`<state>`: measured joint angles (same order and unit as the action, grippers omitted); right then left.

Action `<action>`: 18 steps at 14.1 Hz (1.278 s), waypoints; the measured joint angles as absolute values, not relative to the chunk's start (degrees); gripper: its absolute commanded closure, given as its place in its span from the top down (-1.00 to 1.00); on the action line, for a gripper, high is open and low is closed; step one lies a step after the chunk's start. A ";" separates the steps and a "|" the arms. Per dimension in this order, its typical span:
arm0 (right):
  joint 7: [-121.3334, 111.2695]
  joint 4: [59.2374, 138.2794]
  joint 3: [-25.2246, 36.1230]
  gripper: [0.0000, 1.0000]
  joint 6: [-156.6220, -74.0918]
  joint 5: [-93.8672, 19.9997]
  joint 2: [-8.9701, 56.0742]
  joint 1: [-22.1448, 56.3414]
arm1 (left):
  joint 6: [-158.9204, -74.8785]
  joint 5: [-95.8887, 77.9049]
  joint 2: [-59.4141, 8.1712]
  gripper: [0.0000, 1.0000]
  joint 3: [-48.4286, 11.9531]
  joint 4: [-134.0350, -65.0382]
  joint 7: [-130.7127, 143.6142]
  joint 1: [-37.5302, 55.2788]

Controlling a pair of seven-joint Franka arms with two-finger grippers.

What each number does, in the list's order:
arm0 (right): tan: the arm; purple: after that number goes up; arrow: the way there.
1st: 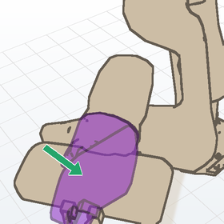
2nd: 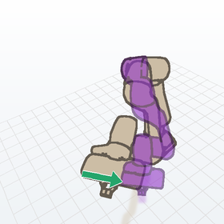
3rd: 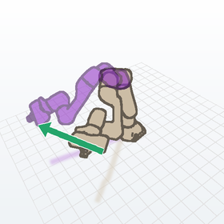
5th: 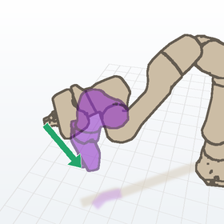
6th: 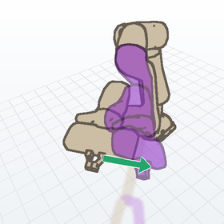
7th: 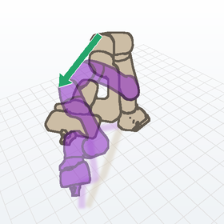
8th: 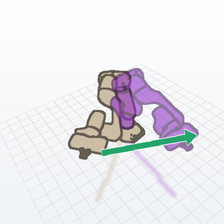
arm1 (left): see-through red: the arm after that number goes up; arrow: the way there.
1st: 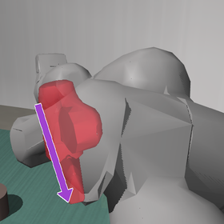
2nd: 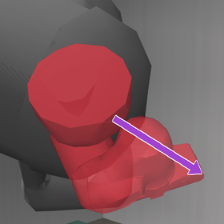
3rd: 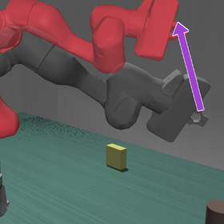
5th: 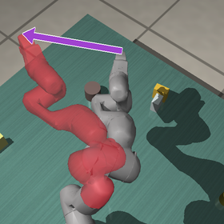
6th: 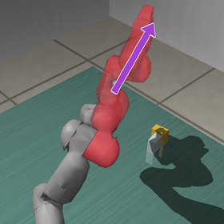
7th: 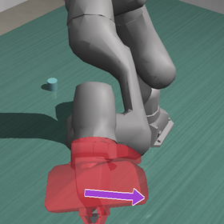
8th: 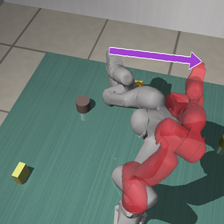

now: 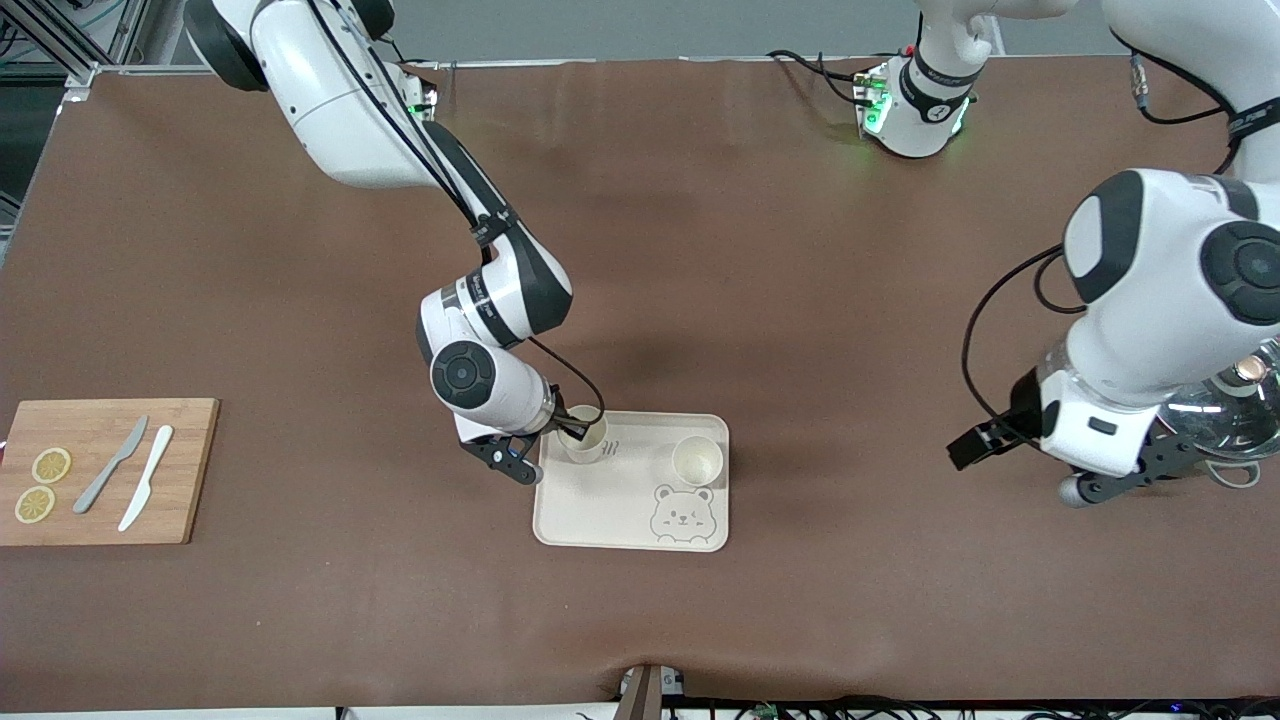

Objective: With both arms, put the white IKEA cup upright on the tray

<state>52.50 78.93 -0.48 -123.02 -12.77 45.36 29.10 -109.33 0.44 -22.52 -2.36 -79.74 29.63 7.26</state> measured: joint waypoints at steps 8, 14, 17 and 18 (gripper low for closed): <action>52.48 73.21 -0.40 1.00 -112.23 -11.02 46.01 28.49 | -92.75 0.44 -13.91 1.00 -2.34 -79.65 23.90 3.09; 52.47 64.22 -0.27 1.00 -99.51 -10.64 42.83 27.17 | -86.25 0.44 -4.43 1.00 -2.80 -83.88 16.90 2.19; 50.97 63.77 -0.06 1.00 -95.67 -9.96 38.08 24.03 | -86.50 0.44 0.29 1.00 -3.43 -88.41 15.43 2.29; 50.33 63.77 -0.04 1.00 -93.46 -9.17 36.31 22.62 | -86.96 0.44 1.71 1.00 -3.67 -89.90 14.61 2.31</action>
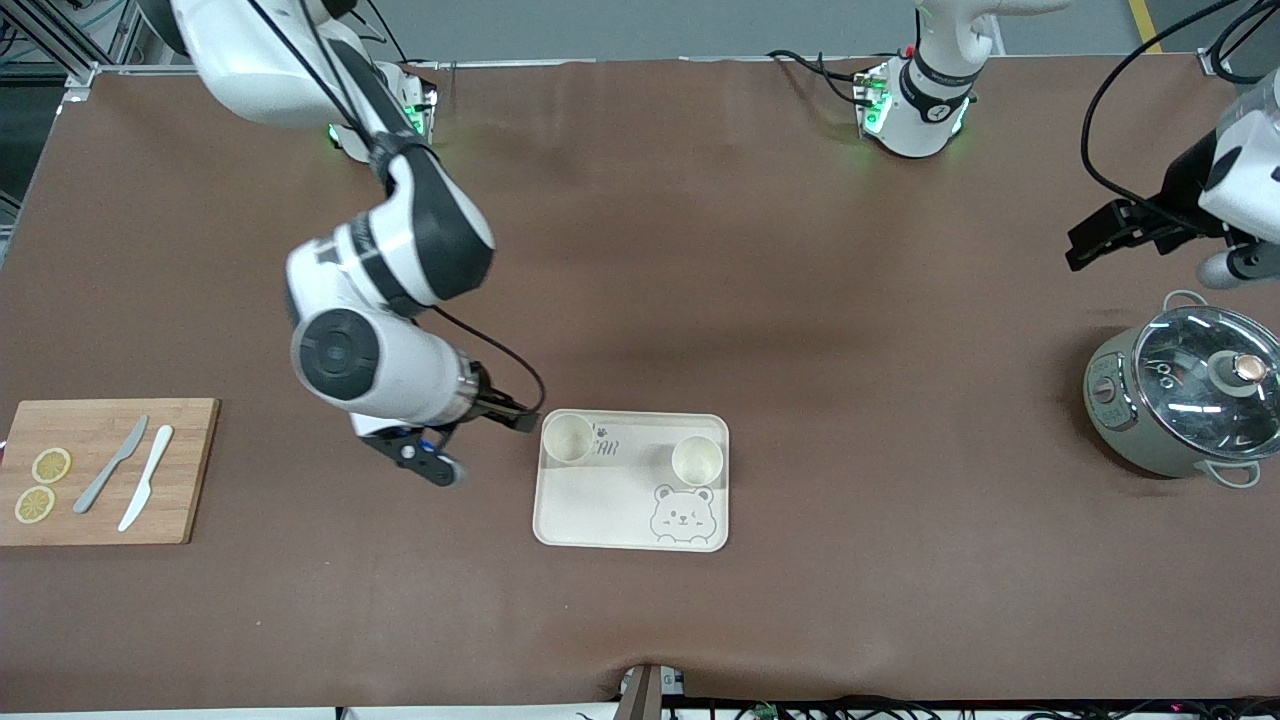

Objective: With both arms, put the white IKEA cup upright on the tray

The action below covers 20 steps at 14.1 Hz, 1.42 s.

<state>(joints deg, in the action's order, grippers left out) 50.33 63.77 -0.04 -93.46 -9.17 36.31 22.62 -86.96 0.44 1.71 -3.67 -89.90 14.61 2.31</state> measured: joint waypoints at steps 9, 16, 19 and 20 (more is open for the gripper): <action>33.85 71.47 0.00 1.00 -88.66 -5.06 23.38 16.15 | -90.19 0.44 8.36 1.00 -4.17 -97.49 13.38 2.32; 13.58 83.02 0.07 1.00 -88.36 -3.11 11.78 8.00 | -90.41 0.44 8.52 1.00 -4.17 -98.15 13.38 2.32; 4.48 85.35 0.10 1.00 -87.65 -2.97 8.67 3.18 | -90.52 0.44 8.42 1.00 -4.15 -98.33 13.38 2.31; 2.97 85.55 0.11 1.00 -87.03 -2.97 7.94 2.01 | -90.68 0.44 8.24 1.00 -4.13 -98.36 13.38 2.30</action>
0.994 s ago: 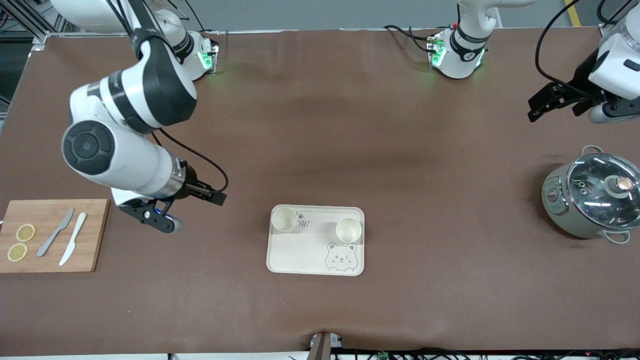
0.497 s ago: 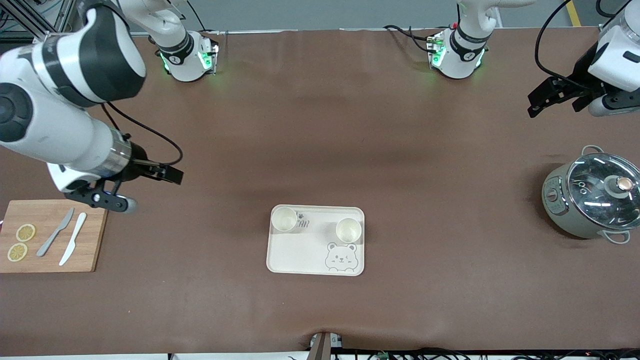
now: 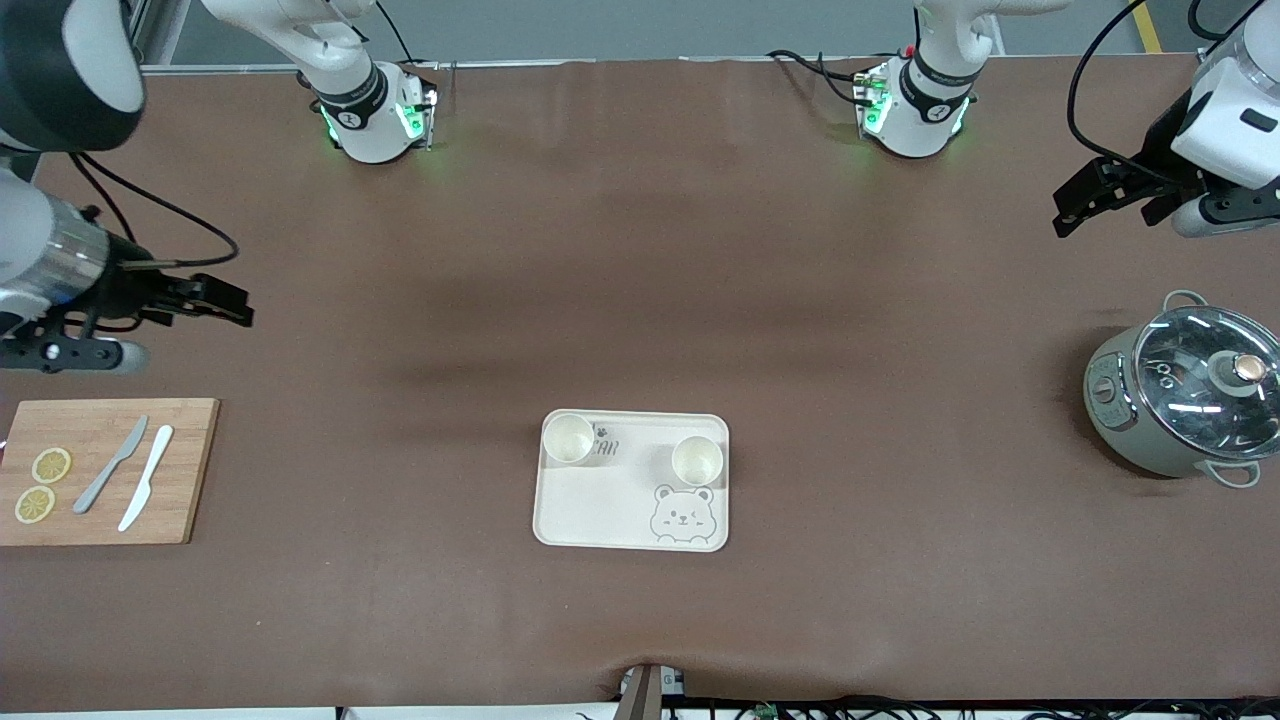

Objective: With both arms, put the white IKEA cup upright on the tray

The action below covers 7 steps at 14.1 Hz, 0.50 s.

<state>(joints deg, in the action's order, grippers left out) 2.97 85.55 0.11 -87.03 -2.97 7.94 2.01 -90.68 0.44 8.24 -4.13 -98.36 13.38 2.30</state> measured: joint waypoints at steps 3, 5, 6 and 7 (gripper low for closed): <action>-3.18 86.37 0.08 1.00 -85.32 -2.94 5.59 -0.56 | -91.66 0.44 7.32 1.00 -3.99 -98.40 13.38 2.25; -6.74 87.00 0.09 1.00 -83.38 -2.93 3.60 -1.90 | -92.33 0.44 6.74 1.00 -3.93 -98.40 13.38 2.23; -7.40 87.85 0.10 1.00 -83.28 -2.85 2.46 -2.32 | -92.52 0.44 6.54 1.00 -3.91 -98.40 13.38 2.21; -7.62 88.90 0.09 1.00 -83.32 -2.57 1.49 -2.43 | -92.62 0.44 6.45 1.00 -3.87 -98.40 13.38 2.20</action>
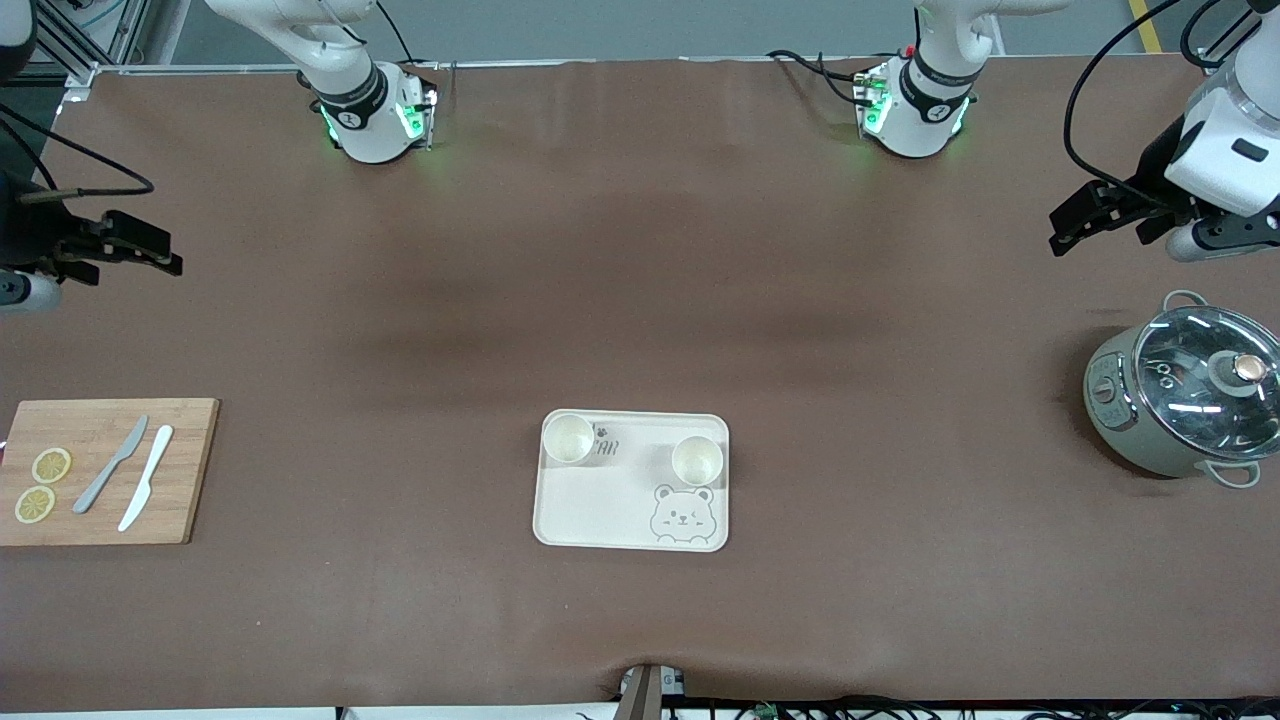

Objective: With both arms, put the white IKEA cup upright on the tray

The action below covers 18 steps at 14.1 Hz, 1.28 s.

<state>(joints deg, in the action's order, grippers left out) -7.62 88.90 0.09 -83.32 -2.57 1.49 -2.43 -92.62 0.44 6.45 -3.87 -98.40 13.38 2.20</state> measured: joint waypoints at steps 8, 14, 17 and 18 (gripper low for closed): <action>-8.21 90.95 -1.36 1.00 -82.17 3.20 -1.36 -0.12 | -92.75 0.44 6.41 1.00 -3.80 -98.40 13.37 2.17; -8.29 90.11 -0.81 1.00 -84.80 1.85 -0.92 -0.83 | -92.90 0.44 6.11 1.00 -3.70 -98.20 13.38 1.35; -8.30 88.44 -0.86 1.00 -84.64 0.23 -0.93 -0.82 | -92.90 0.44 6.04 1.00 -3.62 -97.58 13.37 1.18; -8.30 87.98 -0.83 1.00 -84.48 0.21 -0.93 -0.82 | -92.90 0.44 5.90 1.00 -3.63 -97.23 13.38 1.18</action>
